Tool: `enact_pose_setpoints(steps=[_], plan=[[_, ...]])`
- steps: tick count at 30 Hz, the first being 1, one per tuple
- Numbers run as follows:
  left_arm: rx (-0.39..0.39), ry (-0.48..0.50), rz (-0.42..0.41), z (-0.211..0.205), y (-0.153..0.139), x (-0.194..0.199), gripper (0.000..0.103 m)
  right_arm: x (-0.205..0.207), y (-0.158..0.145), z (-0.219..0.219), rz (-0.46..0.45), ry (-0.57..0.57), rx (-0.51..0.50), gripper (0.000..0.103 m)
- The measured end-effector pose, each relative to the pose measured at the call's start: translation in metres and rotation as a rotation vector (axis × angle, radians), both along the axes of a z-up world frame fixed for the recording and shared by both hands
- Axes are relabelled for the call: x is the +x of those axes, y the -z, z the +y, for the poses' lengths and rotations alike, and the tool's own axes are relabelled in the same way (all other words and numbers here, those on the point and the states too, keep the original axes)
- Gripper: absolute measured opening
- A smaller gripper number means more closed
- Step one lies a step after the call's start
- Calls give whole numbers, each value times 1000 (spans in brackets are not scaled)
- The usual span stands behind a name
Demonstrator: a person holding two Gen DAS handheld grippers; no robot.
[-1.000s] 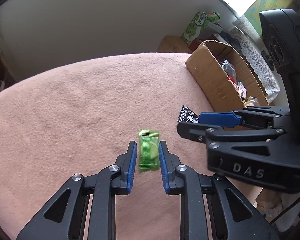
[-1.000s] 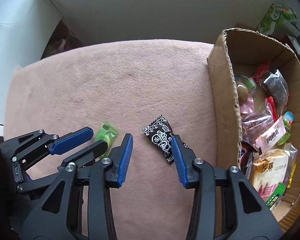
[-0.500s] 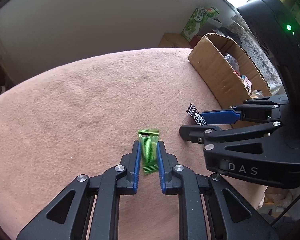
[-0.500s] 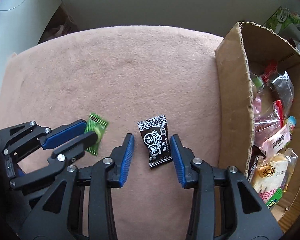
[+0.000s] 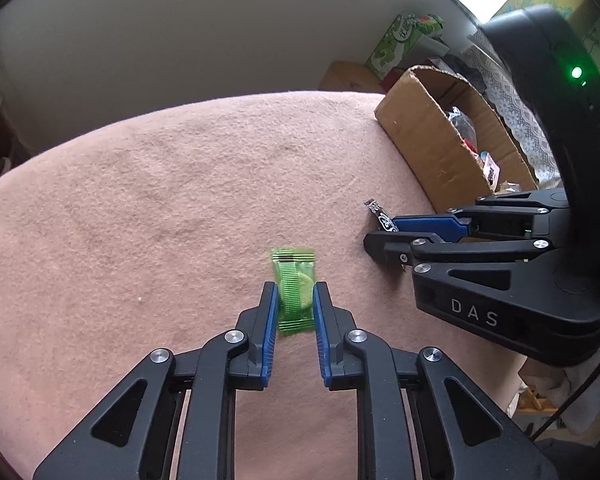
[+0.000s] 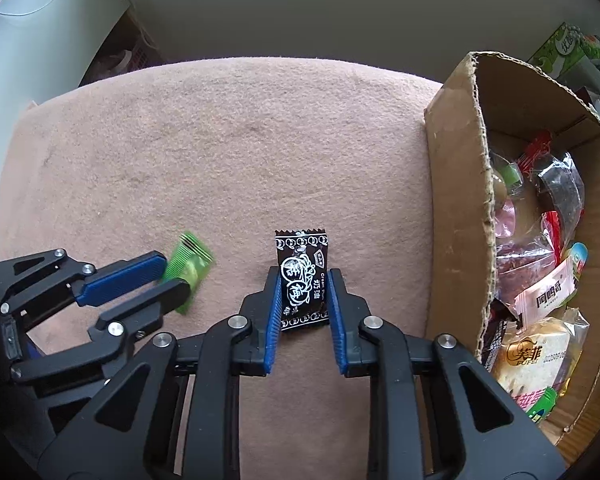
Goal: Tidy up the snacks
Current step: 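Close the left gripper on the light green candy while the right gripper closes on the black candy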
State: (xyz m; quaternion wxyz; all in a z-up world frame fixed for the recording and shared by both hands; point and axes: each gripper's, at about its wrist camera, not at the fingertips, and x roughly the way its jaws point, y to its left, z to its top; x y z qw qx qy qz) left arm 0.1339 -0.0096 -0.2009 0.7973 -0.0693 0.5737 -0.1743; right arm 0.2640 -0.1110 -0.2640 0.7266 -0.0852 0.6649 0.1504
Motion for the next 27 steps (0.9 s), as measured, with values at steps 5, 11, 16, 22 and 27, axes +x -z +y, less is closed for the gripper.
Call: enact_pose_setpoints(steps=[5,11,16,22,27], plan=[[44,-3,-12,-11,1,3,16,-3,-6,-12,-6,13,16,22],[51,33,-26,-18,1,2,16,-5,-10,-23,-10,24,31,22],[44,5,4,-13,2,1,29,-5,-12,-29,-12,40,60,22],[133,44,-41,-36,3,8,29,-7,-14,-37,-14,55,92,22],[188,55,-67,-46,4,8,19,-9,-15,-46,-16,64,119,22]])
